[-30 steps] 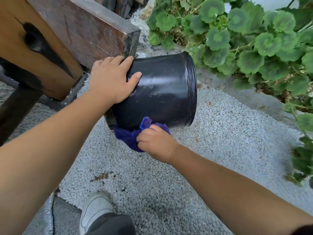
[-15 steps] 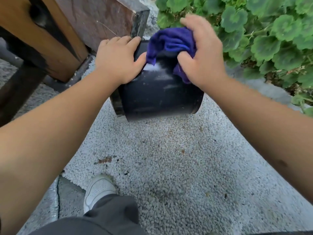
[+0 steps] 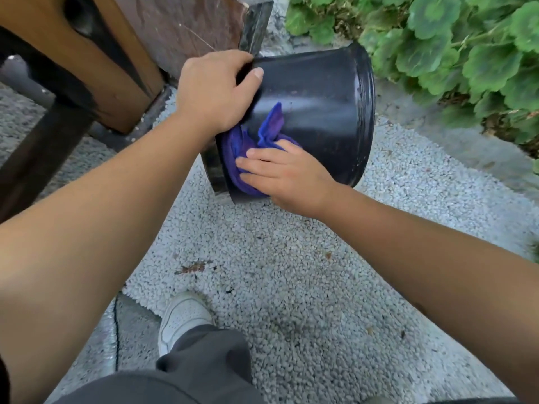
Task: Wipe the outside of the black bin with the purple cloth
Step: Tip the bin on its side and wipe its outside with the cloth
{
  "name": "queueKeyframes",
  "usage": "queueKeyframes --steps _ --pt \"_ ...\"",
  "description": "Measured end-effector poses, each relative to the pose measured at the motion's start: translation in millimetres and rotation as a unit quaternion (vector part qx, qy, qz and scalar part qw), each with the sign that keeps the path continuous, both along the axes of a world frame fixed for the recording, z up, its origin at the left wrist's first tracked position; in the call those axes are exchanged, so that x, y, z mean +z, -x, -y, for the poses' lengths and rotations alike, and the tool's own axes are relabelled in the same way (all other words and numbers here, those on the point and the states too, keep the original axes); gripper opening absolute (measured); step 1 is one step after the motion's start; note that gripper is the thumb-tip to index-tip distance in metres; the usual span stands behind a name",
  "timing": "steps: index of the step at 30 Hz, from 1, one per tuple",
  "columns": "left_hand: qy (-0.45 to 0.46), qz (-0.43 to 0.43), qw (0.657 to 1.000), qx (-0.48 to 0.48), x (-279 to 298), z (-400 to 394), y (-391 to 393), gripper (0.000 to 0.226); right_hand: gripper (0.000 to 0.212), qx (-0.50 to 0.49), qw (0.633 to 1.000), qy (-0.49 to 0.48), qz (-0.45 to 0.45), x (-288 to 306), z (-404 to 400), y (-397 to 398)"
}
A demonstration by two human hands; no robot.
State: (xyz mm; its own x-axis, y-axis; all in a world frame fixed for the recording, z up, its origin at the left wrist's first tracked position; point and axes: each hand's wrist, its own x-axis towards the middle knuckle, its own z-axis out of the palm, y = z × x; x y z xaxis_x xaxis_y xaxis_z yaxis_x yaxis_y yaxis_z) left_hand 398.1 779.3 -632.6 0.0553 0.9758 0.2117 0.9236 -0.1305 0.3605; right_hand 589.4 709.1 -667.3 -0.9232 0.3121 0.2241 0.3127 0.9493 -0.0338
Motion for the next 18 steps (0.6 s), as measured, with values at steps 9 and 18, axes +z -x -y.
queueKeyframes --steps 9,18 --pt "0.005 -0.048 0.998 -0.043 5 9 -2 0.053 0.027 0.025 0.966 0.106 0.235 16 8 -56" --pt "0.019 0.202 0.948 0.246 -22 115 2 0.059 0.048 -0.38 0.882 0.272 -0.058 63 -3 -159"
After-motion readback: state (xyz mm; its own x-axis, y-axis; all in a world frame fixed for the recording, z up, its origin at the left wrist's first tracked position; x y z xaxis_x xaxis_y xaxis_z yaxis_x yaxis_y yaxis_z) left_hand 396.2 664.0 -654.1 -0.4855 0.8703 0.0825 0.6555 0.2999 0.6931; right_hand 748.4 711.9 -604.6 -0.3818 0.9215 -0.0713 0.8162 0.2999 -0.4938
